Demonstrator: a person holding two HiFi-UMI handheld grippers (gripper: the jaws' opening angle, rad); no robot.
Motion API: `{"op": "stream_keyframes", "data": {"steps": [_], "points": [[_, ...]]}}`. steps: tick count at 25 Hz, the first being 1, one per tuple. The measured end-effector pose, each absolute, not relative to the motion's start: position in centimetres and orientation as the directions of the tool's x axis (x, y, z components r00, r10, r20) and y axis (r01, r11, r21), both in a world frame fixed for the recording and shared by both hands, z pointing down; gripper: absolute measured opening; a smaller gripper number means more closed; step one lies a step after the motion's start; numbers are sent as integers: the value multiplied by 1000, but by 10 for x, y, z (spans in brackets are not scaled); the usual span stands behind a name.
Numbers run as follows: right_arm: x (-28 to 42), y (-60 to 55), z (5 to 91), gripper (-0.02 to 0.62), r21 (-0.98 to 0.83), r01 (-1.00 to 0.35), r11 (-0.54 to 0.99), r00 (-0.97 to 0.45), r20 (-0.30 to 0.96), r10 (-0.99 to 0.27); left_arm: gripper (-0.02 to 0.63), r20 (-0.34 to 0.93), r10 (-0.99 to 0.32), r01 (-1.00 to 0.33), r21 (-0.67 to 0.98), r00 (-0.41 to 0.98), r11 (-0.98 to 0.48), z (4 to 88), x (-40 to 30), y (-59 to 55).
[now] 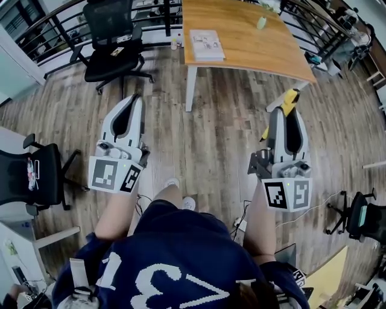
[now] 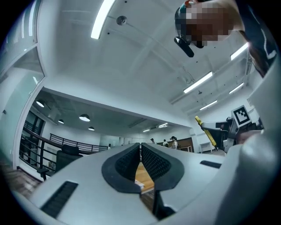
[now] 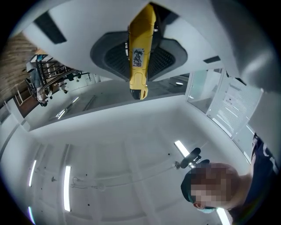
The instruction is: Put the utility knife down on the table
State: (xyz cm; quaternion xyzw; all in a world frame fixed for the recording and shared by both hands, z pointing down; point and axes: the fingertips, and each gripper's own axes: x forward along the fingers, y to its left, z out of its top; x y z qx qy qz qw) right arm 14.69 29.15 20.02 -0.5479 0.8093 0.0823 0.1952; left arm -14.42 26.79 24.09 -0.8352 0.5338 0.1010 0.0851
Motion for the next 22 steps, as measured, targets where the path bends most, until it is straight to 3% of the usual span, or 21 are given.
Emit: {"op": "stream_keyframes", "data": {"steps": [22], "points": [[125,61,185,140,-74,-923,378,-318,-407,-856,23,-259,-874,-909,-41,411,-416,242,-172,31]]}}
